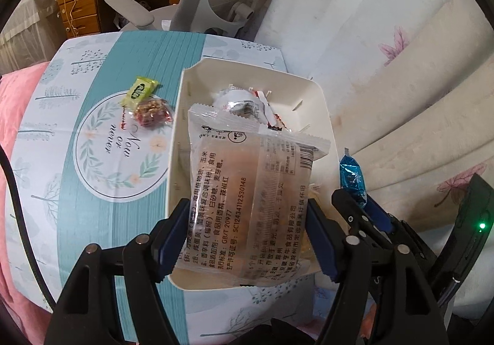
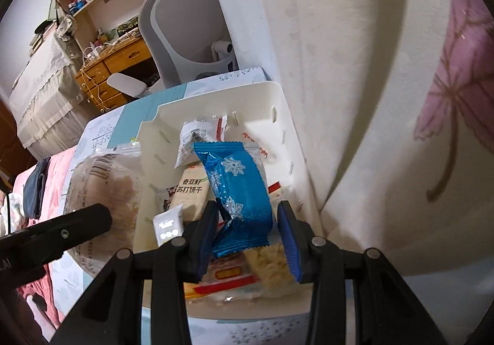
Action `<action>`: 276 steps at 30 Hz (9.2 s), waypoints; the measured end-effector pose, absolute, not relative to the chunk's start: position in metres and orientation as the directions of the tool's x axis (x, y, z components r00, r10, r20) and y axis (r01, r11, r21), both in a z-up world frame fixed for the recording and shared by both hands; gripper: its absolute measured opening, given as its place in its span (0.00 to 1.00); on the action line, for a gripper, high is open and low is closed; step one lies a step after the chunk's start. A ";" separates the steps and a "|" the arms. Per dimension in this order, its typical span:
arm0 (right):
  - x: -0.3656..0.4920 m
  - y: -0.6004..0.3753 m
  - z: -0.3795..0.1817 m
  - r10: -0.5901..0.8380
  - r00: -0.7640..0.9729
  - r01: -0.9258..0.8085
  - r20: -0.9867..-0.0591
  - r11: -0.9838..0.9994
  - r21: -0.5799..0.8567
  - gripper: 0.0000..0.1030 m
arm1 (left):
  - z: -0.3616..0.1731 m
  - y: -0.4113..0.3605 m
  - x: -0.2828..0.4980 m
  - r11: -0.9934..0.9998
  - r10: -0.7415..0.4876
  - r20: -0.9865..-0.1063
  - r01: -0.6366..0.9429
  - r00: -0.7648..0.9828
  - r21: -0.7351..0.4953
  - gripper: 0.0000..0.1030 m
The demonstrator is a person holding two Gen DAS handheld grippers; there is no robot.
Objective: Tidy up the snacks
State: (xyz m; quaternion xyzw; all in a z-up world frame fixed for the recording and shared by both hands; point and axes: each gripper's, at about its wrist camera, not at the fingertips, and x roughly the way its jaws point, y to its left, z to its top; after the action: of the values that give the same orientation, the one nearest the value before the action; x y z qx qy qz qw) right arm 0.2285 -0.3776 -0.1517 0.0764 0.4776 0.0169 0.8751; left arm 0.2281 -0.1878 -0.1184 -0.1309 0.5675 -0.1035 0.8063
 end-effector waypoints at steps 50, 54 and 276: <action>0.209 -0.249 -0.154 0.150 0.541 0.136 -0.828 0.955 0.262 0.59 | -0.142 0.006 0.256 0.998 -0.051 -0.972 -0.020 0.229 -0.057 0.81; 0.217 -0.217 -0.155 0.148 0.534 0.174 -0.832 0.944 0.280 0.59 | -0.144 0.030 0.279 0.997 -0.063 -0.972 0.046 0.226 -0.054 0.81; 0.008 -0.239 -0.017 0.240 0.554 -0.101 -0.797 0.970 0.222 0.95 | -0.012 -0.024 -0.003 0.986 -0.053 -0.868 -0.110 0.493 -0.123 0.79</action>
State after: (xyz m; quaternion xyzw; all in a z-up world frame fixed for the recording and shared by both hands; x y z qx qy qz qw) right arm 0.0081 -0.2389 -0.0166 0.0751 0.4621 0.0969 0.8783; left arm -0.0027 -0.0237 -0.0116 -0.0813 0.5031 0.0167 0.8602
